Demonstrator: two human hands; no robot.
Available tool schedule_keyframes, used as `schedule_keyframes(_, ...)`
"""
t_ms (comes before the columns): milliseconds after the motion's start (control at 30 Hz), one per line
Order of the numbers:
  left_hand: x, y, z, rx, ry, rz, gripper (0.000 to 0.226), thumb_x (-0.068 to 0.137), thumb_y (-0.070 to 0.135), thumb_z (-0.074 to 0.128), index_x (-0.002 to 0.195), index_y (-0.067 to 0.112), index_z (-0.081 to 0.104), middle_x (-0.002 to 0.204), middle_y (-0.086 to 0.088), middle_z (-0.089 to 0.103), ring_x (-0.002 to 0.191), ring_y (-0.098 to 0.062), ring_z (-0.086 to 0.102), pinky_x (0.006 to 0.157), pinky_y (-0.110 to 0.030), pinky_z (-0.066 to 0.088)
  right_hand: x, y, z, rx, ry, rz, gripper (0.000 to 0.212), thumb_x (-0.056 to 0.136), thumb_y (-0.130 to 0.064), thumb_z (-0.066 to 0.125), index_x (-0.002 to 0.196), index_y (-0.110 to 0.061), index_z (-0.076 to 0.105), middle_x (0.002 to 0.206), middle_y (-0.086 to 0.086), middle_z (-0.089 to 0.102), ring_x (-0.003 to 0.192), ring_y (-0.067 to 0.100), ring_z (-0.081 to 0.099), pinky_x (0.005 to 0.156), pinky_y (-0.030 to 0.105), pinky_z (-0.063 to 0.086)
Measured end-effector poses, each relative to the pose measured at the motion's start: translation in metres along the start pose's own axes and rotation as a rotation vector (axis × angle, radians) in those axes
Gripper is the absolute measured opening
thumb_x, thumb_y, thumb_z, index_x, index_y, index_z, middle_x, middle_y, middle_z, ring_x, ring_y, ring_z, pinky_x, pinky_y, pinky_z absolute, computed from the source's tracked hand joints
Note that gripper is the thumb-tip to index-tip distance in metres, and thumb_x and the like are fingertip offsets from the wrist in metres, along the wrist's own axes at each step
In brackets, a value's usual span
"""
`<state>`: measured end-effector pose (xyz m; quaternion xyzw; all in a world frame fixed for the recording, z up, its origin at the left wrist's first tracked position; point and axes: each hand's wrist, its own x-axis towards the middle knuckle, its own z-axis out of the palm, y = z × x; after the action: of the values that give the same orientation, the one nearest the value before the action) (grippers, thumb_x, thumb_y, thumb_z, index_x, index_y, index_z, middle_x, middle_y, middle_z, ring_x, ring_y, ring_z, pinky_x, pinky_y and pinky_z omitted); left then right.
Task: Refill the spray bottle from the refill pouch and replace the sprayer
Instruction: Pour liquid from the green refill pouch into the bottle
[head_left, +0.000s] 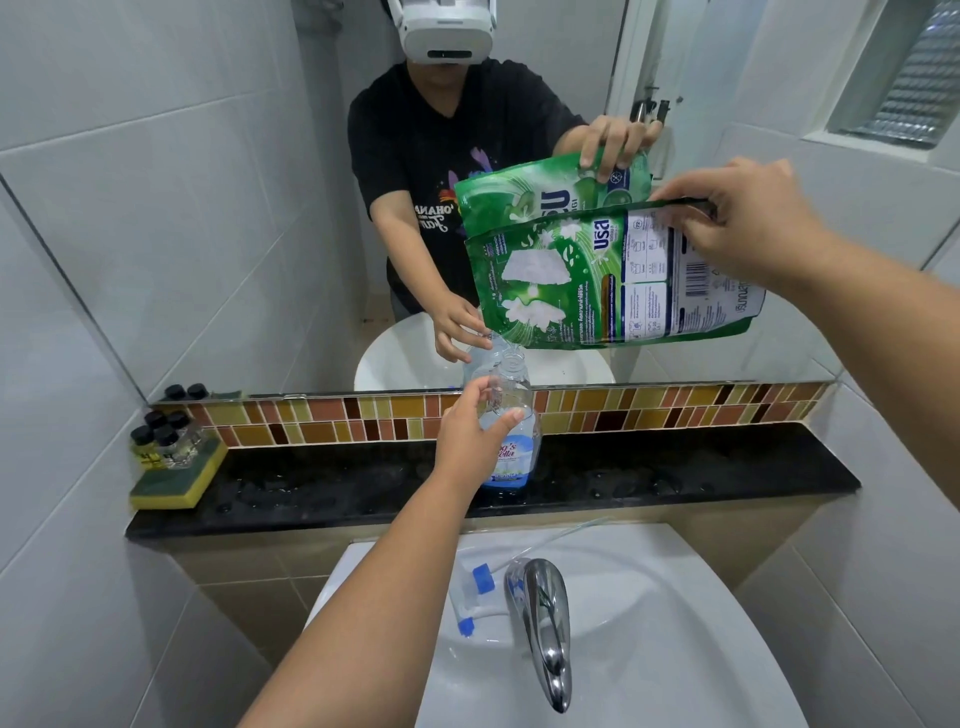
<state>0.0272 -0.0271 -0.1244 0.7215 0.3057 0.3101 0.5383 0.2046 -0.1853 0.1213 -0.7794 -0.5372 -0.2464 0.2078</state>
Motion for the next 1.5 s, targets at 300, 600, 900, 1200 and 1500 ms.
schedule_keyframes(300, 0.0, 0.002, 0.0, 0.023, 0.014, -0.025, 0.044, 0.084, 0.038, 0.071, 0.121, 0.041, 0.049, 0.126, 0.009, 0.054, 0.105, -0.006, 0.048, 0.063, -0.016, 0.039, -0.019, 0.011, 0.016, 0.136, -0.026, 0.099, 0.015, 0.092, -0.027, 0.06, 0.103, -0.028, 0.07, 0.076, -0.009, 0.063, 0.074, 0.02, 0.046, 0.088, 0.046, 0.037)
schedule_keyframes(600, -0.001, 0.004, 0.0, 0.038, 0.015, -0.028, 0.043, 0.084, 0.037, 0.071, 0.122, 0.04, 0.05, 0.128, 0.008, 0.054, 0.104, -0.005, 0.048, 0.054, -0.008, 0.038, -0.032, 0.02, 0.037, 0.301, -0.048, 0.223, 0.015, 0.092, -0.03, 0.06, 0.104, -0.032, 0.069, 0.091, -0.002, 0.069, 0.092, 0.027, 0.059, 0.093, 0.057, 0.041)
schedule_keyframes(900, -0.002, 0.003, -0.001, 0.014, 0.008, -0.018, 0.041, 0.084, 0.038, 0.071, 0.12, 0.039, 0.051, 0.126, 0.008, 0.055, 0.109, -0.008, 0.049, 0.065, -0.016, 0.04, -0.04, 0.034, 0.054, 0.457, -0.016, 0.341, 0.011, 0.09, -0.029, 0.062, 0.096, -0.034, 0.069, 0.088, -0.014, 0.069, 0.091, 0.016, 0.064, 0.093, 0.046, 0.048)
schedule_keyframes(1200, -0.004, 0.006, -0.001, 0.023, 0.007, -0.001, 0.04, 0.084, 0.037, 0.072, 0.116, 0.042, 0.049, 0.122, 0.011, 0.055, 0.108, -0.007, 0.049, 0.068, -0.016, 0.04, -0.069, 0.038, 0.076, 0.609, 0.056, 0.476, 0.015, 0.091, -0.018, 0.061, 0.088, -0.031, 0.069, 0.085, -0.008, 0.07, 0.073, 0.008, 0.062, 0.071, 0.026, 0.049)
schedule_keyframes(1500, -0.001, 0.001, 0.0, 0.034, 0.027, -0.026, 0.044, 0.082, 0.04, 0.073, 0.119, 0.043, 0.051, 0.126, 0.011, 0.056, 0.112, -0.008, 0.051, 0.081, -0.028, 0.049, -0.119, 0.029, 0.115, 0.864, 0.152, 0.692, 0.019, 0.092, -0.018, 0.058, 0.086, -0.032, 0.07, 0.085, -0.006, 0.073, 0.076, 0.007, 0.069, 0.066, 0.025, 0.055)
